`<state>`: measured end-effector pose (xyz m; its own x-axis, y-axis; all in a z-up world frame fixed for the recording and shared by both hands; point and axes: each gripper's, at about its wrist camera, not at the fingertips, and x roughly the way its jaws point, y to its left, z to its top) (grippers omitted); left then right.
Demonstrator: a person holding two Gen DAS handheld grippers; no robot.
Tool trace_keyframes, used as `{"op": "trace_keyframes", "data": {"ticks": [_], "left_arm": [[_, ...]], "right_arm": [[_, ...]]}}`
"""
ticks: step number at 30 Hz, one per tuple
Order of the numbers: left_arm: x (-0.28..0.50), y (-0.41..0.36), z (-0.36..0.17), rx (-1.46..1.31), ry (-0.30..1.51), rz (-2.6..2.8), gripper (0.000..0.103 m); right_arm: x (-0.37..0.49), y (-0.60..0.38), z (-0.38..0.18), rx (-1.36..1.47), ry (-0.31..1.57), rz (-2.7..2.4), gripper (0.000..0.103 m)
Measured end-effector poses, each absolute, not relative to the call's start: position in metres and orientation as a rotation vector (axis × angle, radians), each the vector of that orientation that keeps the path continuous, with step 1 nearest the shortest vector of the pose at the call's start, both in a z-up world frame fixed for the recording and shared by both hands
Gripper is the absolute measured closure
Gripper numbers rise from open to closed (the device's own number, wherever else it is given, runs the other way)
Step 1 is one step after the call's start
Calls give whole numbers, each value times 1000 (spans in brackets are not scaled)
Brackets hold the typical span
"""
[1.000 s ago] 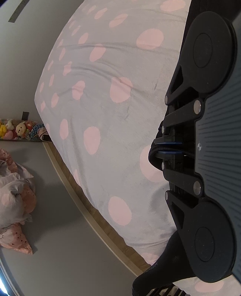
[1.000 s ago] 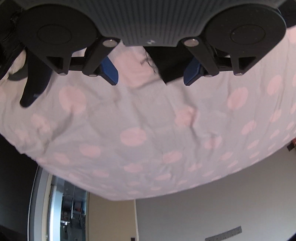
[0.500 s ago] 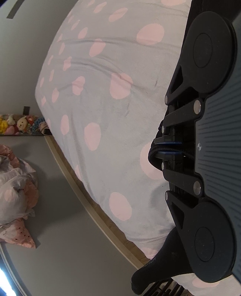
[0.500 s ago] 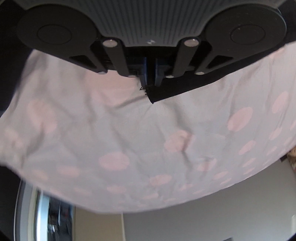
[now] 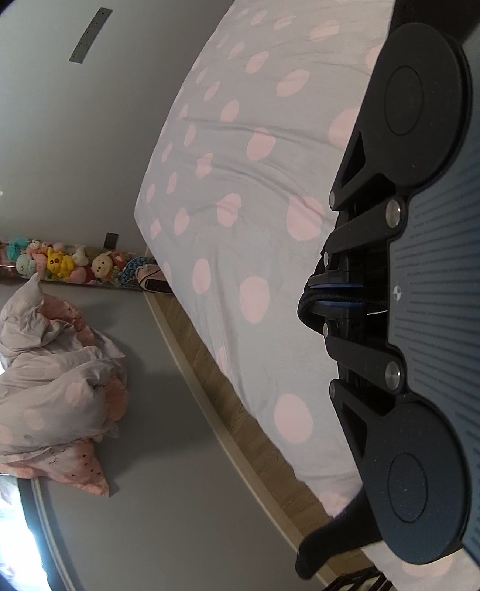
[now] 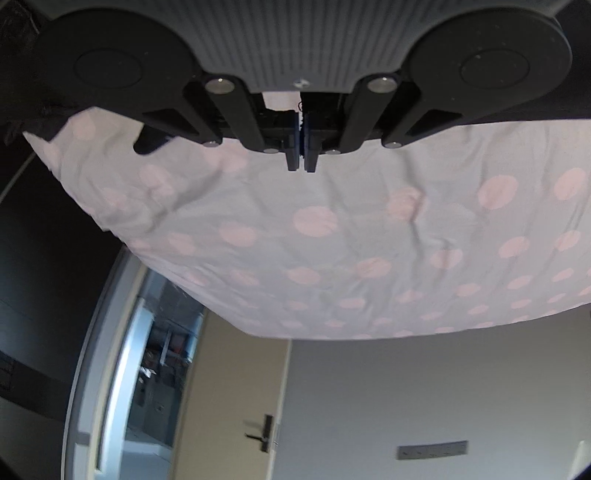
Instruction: Fold clothes
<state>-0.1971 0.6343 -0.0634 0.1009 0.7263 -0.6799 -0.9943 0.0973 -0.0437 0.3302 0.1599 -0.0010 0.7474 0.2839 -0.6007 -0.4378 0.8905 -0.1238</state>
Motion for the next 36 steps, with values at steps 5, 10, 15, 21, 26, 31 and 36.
{"op": "trace_keyframes", "data": {"ticks": [5, 10, 15, 21, 26, 31, 36], "left_arm": [[-157, 667, -98, -534, 660, 1405, 95], [-145, 683, -139, -517, 767, 1421, 95], [-144, 675, -144, -462, 804, 1397, 92], [-160, 661, -111, -502, 726, 1369, 79], [-166, 626, -79, -504, 650, 1307, 59], [-181, 579, -65, -515, 676, 1232, 54], [-201, 530, -53, -527, 715, 1163, 52]], "right_arm": [[347, 189, -35, -287, 612, 375, 101], [372, 223, -85, -364, 689, 345, 100], [386, 208, -120, -368, 788, 285, 99], [374, 158, -96, -170, 790, 363, 94], [335, 152, -90, -141, 825, 506, 73], [313, 151, -127, -188, 979, 524, 73], [285, 145, -114, -162, 979, 566, 72]]}}
